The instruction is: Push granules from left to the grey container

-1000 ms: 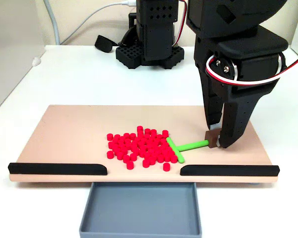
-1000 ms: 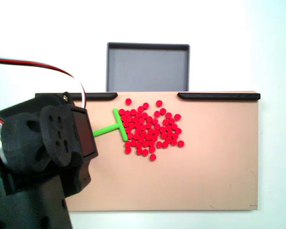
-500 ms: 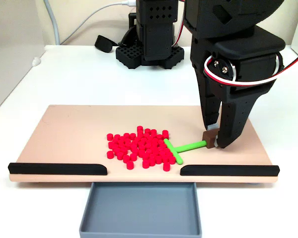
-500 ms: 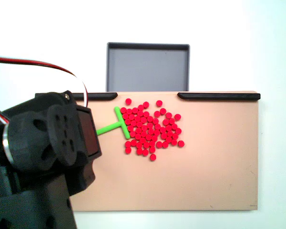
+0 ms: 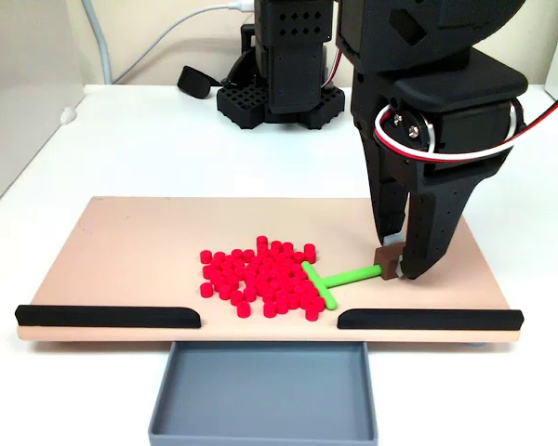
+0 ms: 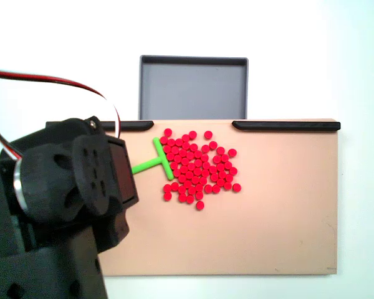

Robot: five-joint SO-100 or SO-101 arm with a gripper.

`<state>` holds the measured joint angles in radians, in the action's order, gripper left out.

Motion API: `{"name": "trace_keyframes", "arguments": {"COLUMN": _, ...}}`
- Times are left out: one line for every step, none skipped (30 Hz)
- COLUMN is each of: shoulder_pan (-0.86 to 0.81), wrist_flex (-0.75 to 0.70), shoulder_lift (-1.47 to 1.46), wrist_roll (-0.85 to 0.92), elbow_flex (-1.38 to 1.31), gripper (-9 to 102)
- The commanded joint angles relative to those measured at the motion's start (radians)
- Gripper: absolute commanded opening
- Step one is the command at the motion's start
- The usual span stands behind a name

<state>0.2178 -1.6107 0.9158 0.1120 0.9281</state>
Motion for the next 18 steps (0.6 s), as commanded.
{"name": "trace_keyframes", "arguments": {"shoulder_pan": 0.026, "wrist_flex": -0.012, "shoulder_lift": 0.086, "wrist_roll": -0.015, "elbow_flex": -0.003, "gripper": 0}}
{"name": "trace_keyframes", "arguments": {"shoulder_pan": 0.037, "wrist_flex": -0.014, "shoulder_lift": 0.097, "wrist_roll": -0.018, "elbow_flex": -0.003, "gripper": 0}}
{"name": "trace_keyframes", "arguments": {"shoulder_pan": 0.049, "wrist_flex": -0.014, "shoulder_lift": 0.109, "wrist_roll": -0.025, "elbow_flex": -0.003, "gripper": 0}}
{"name": "trace_keyframes", "arguments": {"shoulder_pan": 0.061, "wrist_flex": -0.014, "shoulder_lift": 0.12, "wrist_roll": -0.031, "elbow_flex": -0.003, "gripper": 0}}
{"name": "trace_keyframes", "arguments": {"shoulder_pan": 0.075, "wrist_flex": -0.014, "shoulder_lift": 0.132, "wrist_roll": -0.035, "elbow_flex": -0.003, "gripper": 0}}
{"name": "trace_keyframes", "arguments": {"shoulder_pan": 0.089, "wrist_flex": -0.014, "shoulder_lift": 0.146, "wrist_roll": -0.043, "elbow_flex": -0.003, "gripper": 0}}
{"name": "trace_keyframes", "arguments": {"shoulder_pan": 0.104, "wrist_flex": -0.014, "shoulder_lift": 0.16, "wrist_roll": -0.048, "elbow_flex": -0.003, "gripper": 0}}
{"name": "trace_keyframes", "arguments": {"shoulder_pan": 0.117, "wrist_flex": -0.018, "shoulder_lift": 0.175, "wrist_roll": -0.049, "elbow_flex": -0.003, "gripper": 0}}
{"name": "trace_keyframes", "arguments": {"shoulder_pan": 0.129, "wrist_flex": -0.026, "shoulder_lift": 0.19, "wrist_roll": -0.049, "elbow_flex": -0.003, "gripper": 0}}
{"name": "trace_keyframes", "arguments": {"shoulder_pan": 0.138, "wrist_flex": -0.038, "shoulder_lift": 0.209, "wrist_roll": -0.041, "elbow_flex": -0.003, "gripper": 0}}
{"name": "trace_keyframes", "arguments": {"shoulder_pan": 0.144, "wrist_flex": -0.054, "shoulder_lift": 0.227, "wrist_roll": -0.028, "elbow_flex": -0.003, "gripper": 0}}
{"name": "trace_keyframes", "arguments": {"shoulder_pan": 0.147, "wrist_flex": -0.074, "shoulder_lift": 0.249, "wrist_roll": -0.005, "elbow_flex": 0.0, "gripper": 0}}
{"name": "trace_keyframes", "arguments": {"shoulder_pan": 0.147, "wrist_flex": -0.083, "shoulder_lift": 0.284, "wrist_roll": 0.025, "elbow_flex": 0.025, "gripper": 0}}
{"name": "trace_keyframes", "arguments": {"shoulder_pan": 0.146, "wrist_flex": -0.084, "shoulder_lift": 0.322, "wrist_roll": 0.06, "elbow_flex": 0.061, "gripper": 0}}
{"name": "trace_keyframes", "arguments": {"shoulder_pan": 0.141, "wrist_flex": -0.084, "shoulder_lift": 0.364, "wrist_roll": 0.098, "elbow_flex": 0.101, "gripper": 0}}
{"name": "trace_keyframes", "arguments": {"shoulder_pan": 0.135, "wrist_flex": -0.084, "shoulder_lift": 0.413, "wrist_roll": 0.146, "elbow_flex": 0.149, "gripper": 0}}
{"name": "trace_keyframes", "arguments": {"shoulder_pan": 0.13, "wrist_flex": -0.084, "shoulder_lift": 0.462, "wrist_roll": 0.198, "elbow_flex": 0.201, "gripper": 0}}
{"name": "trace_keyframes", "arguments": {"shoulder_pan": 0.124, "wrist_flex": -0.084, "shoulder_lift": 0.508, "wrist_roll": 0.249, "elbow_flex": 0.25, "gripper": 0}}
